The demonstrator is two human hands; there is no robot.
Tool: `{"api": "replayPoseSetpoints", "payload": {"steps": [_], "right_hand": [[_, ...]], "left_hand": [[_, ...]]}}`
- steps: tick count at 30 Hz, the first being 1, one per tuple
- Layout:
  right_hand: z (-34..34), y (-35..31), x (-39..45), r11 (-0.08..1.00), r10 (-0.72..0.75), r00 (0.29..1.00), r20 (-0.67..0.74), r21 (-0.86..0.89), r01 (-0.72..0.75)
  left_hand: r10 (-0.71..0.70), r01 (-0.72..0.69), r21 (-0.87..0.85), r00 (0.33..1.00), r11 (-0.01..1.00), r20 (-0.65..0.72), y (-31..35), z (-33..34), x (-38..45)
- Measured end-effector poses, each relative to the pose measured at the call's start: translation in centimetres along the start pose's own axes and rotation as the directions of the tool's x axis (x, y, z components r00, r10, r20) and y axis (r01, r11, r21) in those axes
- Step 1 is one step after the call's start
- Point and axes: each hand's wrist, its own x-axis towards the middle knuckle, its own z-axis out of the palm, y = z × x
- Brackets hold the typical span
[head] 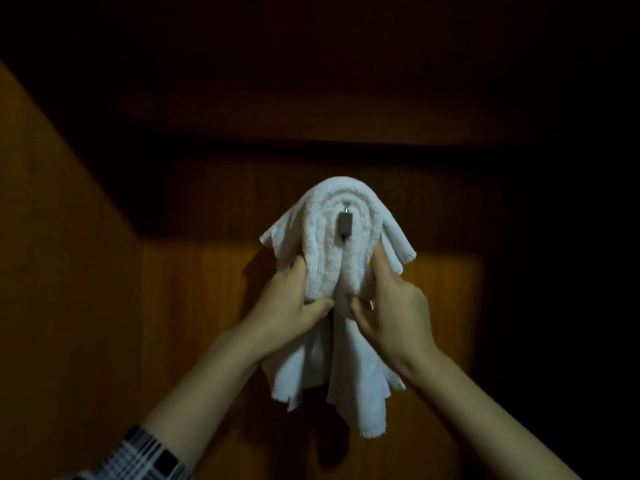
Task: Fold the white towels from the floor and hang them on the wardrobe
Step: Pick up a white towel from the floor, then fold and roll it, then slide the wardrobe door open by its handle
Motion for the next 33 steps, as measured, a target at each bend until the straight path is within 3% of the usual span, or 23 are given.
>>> {"api": "replayPoseSetpoints", "payload": {"steps": [5,9,14,16,19,22,25,29,33], "right_hand": [[-2.7,0.7,-0.9,0.996,-0.082,0.992,0.101,-0.019,0.084],[-5.5,1.0,-4.2,0.995,-0.046,0.997,0.063,-0.088,0.051],[-8.0,2.5,-10.3,0.980,0.023,0.997,0.080,-0.197,-0.007],[-8.9,3.4,-13.4,0.964,0.012,0.992,0.126,-0.265,0.022],[-10.7,4.8,-18.4,0.926,0.028,0.976,0.214,-0.373,0.055],[-12.9,6.1,-23.2,0.908,0.108,0.965,0.238,-0.419,0.002],[-15.0,7.1,-27.3,0.900,0.240,0.949,0.206,-0.413,-0.138],[-17.6,8.6,-31.3,0.825,0.474,0.873,0.113,-0.403,-0.395],[-19.1,10.2,-33.4,0.702,0.659,0.750,0.050,-0.399,-0.590]], "left_hand": [[-0.130,0.101,-0.176,0.978,0.979,-0.164,2.6,1.0,-1.9],[-0.183,0.098,-0.284,0.939,0.954,-0.291,3.1,2.8,-5.7],[-0.295,0.040,-0.593,0.893,0.804,-0.341,4.5,8.3,-11.3],[-0.351,0.101,-0.664,0.901,0.741,-0.255,5.4,11.7,-13.2],[-0.349,0.244,-0.733,0.937,0.635,0.011,7.1,17.1,-16.0],[-0.200,0.351,-0.748,0.936,0.563,0.289,9.7,21.3,-18.9],[-0.025,0.428,-0.713,0.865,0.555,0.500,12.6,24.5,-21.1],[0.079,0.458,-0.674,0.792,0.580,0.606,16.0,28.1,-22.3],[0.047,0.508,-0.582,0.726,0.635,0.686,18.3,31.4,-21.8]]}}
